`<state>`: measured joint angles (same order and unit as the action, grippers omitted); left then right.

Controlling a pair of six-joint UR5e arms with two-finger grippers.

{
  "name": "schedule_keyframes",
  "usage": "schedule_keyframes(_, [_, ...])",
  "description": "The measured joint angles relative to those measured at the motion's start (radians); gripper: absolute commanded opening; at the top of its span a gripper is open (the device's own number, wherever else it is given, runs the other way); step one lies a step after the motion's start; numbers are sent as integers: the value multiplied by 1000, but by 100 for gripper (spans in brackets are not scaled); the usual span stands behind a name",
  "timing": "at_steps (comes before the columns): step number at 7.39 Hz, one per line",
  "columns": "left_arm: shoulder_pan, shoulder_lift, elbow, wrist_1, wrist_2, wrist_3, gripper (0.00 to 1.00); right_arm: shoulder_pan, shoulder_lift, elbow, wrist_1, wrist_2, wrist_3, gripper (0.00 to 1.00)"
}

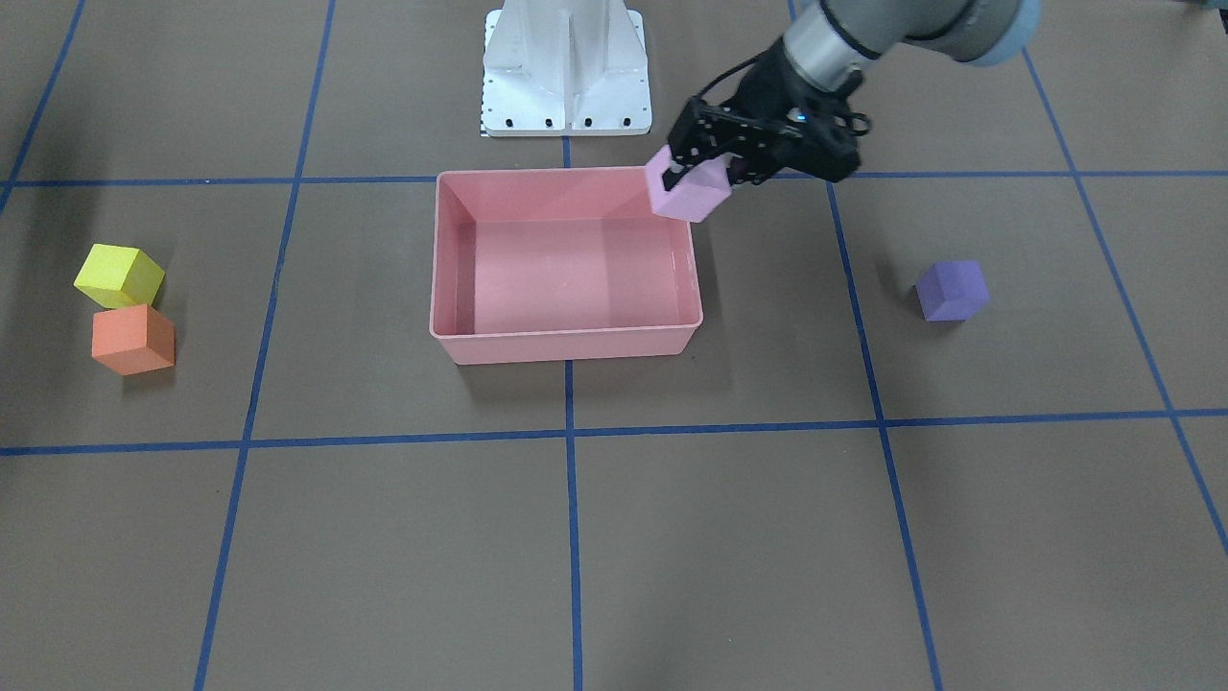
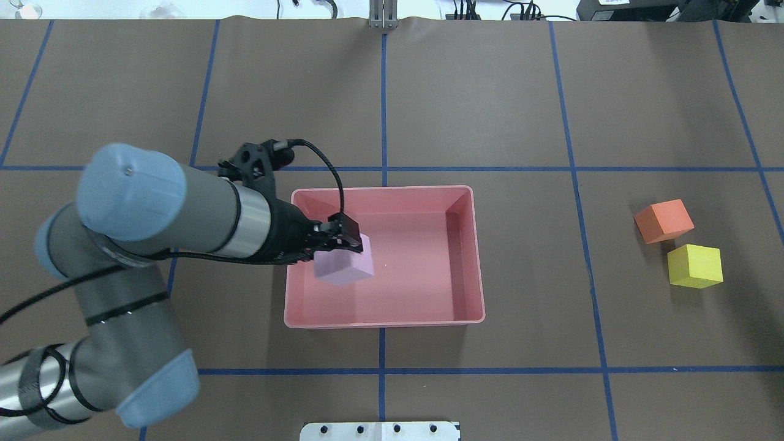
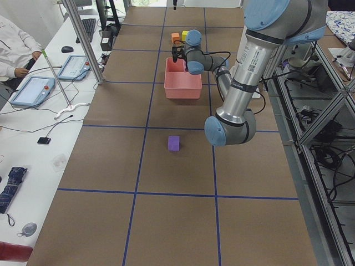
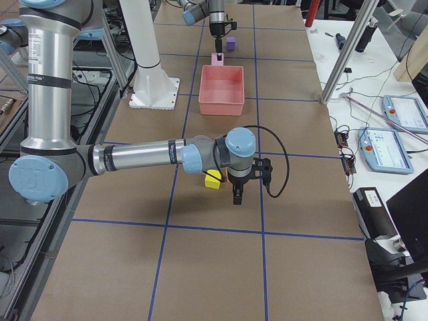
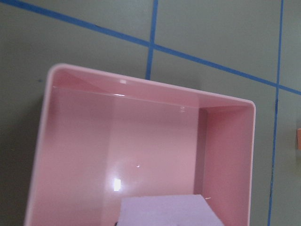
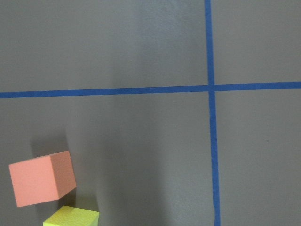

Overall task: Place blocks into pink bin with both arms
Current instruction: 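Carry the lavender cube into the pink bin and release it, then grasp the orange cube with the right gripper while the left gripper withdraws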

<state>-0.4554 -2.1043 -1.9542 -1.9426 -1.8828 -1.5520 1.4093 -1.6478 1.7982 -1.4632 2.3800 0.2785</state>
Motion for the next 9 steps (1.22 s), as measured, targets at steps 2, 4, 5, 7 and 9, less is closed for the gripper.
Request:
schedule_keyframes(2, [100, -87, 51, 58, 130, -24, 100, -92, 15, 2, 95, -22, 69, 100])
schedule_keyframes(4, [114, -98, 61, 67, 158, -25, 100, -244, 18, -1, 247, -125, 284, 100])
schedule_keyframes(5, [114, -98, 61, 68, 161, -24, 100, -317, 18, -3, 313, -187, 375, 100])
schedule_keyframes(7, [114, -98, 61, 68, 162, -22, 100, -406, 19, -17, 362, -274, 443, 100])
schedule_keyframes(9, [115, -98, 59, 68, 162, -22, 100, -439, 20, -30, 380, -298, 451, 100])
